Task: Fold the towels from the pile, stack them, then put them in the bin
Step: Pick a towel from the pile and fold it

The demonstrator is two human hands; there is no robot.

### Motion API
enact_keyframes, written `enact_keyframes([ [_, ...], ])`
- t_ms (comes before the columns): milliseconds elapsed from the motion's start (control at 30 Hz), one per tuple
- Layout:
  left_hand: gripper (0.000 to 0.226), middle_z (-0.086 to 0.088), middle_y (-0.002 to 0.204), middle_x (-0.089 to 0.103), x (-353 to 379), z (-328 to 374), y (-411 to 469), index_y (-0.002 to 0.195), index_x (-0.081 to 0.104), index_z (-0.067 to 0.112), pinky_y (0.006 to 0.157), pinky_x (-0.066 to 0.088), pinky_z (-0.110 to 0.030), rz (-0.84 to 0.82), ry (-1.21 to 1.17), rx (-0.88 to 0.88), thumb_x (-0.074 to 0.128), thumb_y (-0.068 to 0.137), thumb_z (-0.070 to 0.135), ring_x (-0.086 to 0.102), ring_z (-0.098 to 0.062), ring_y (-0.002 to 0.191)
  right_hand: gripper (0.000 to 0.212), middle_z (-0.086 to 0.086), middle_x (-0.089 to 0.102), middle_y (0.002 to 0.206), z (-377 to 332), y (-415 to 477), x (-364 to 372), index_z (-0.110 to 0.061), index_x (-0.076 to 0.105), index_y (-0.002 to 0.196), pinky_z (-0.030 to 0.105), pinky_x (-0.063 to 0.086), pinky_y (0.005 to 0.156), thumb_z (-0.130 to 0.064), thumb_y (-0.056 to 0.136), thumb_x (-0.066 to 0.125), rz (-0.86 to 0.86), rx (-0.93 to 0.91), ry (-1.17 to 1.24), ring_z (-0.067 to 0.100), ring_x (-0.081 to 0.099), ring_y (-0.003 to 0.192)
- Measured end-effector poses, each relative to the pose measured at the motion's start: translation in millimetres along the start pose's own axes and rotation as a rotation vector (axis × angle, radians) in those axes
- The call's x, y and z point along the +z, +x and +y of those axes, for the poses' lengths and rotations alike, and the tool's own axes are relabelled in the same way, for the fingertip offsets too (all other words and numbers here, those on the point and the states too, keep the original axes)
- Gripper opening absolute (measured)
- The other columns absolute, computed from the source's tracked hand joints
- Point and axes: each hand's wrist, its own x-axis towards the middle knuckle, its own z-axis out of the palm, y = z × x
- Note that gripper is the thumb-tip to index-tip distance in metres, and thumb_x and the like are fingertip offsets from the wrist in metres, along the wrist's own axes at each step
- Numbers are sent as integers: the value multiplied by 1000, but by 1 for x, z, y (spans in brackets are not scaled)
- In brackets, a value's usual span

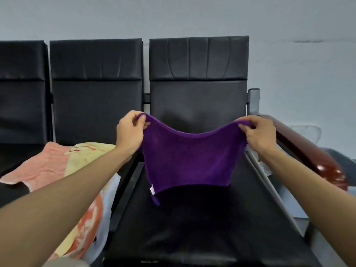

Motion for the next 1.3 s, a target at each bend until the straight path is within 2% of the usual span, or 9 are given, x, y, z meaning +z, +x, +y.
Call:
enact_keyframes([
  [133,19,0,82,68,-21,6,-19,88,61,20,73,56,-23,-47,26,-15,49,100,10,69,-7,72,21,0,72,87,-5,-16,-25,-21,74,90,28,52,78,-2,88,65,-148,-29,11,13,65,82],
  [267,15,9,70,69,-51,1,-54,89,67,16,65,49,-12,-270,212,-22,55,97,12,61,4,60,20,3,72,76,-4,-51,-55,-15,73,86,14,52,65,5,84,68,-561,-18,50,7,65,68],
  [367,13,4,75,72,-70,-11,-82,88,69,14,73,48,-23,-502,329,-109,59,95,13,64,-6,72,22,-2,73,74,11,-80,-64,-19,73,86,16,51,64,2,82,71,-846,41,-90,6,64,68],
  [533,14,-1,80,72,-78,-34,-107,91,67,13,80,55,-33,-921,419,-385,55,97,15,67,-12,76,15,16,73,96,40,-115,-54,-9,72,97,55,54,87,-1,84,70,-1117,208,-258,27,69,88],
  [633,16,-5,80,71,-72,-45,-109,97,65,9,64,55,-25,-956,423,-442,51,99,17,68,-12,69,14,20,71,102,49,-118,-48,-8,71,98,61,52,86,-2,87,67,-1117,279,-220,40,67,98],
  [800,17,-11,86,68,-53,-67,-91,103,64,8,58,53,-25,-843,354,-507,51,100,19,63,-18,72,11,19,71,101,64,-96,-38,-7,70,99,55,54,83,-7,93,61,-1018,340,-141,33,69,90],
  [967,16,-14,94,70,-26,-86,-72,102,63,9,63,55,-32,-689,349,-522,50,100,17,66,-23,81,9,14,71,92,85,-74,-21,-11,70,96,36,55,64,-13,94,61,-910,328,-162,23,66,77],
  [1100,15,-14,92,70,-3,-114,-65,105,64,8,54,52,-28,-639,524,-465,52,99,15,65,-24,76,6,3,71,80,110,-60,6,-18,71,89,25,54,52,-16,91,66,-881,284,-290,17,67,68],
  [1300,39,-4,117,57,17,-136,-67,128,56,16,93,42,-32,-764,1023,-199,59,89,15,55,-19,108,13,-2,70,93,140,-65,36,-20,74,97,17,38,71,-25,86,72,-805,107,-568,11,59,84],
])
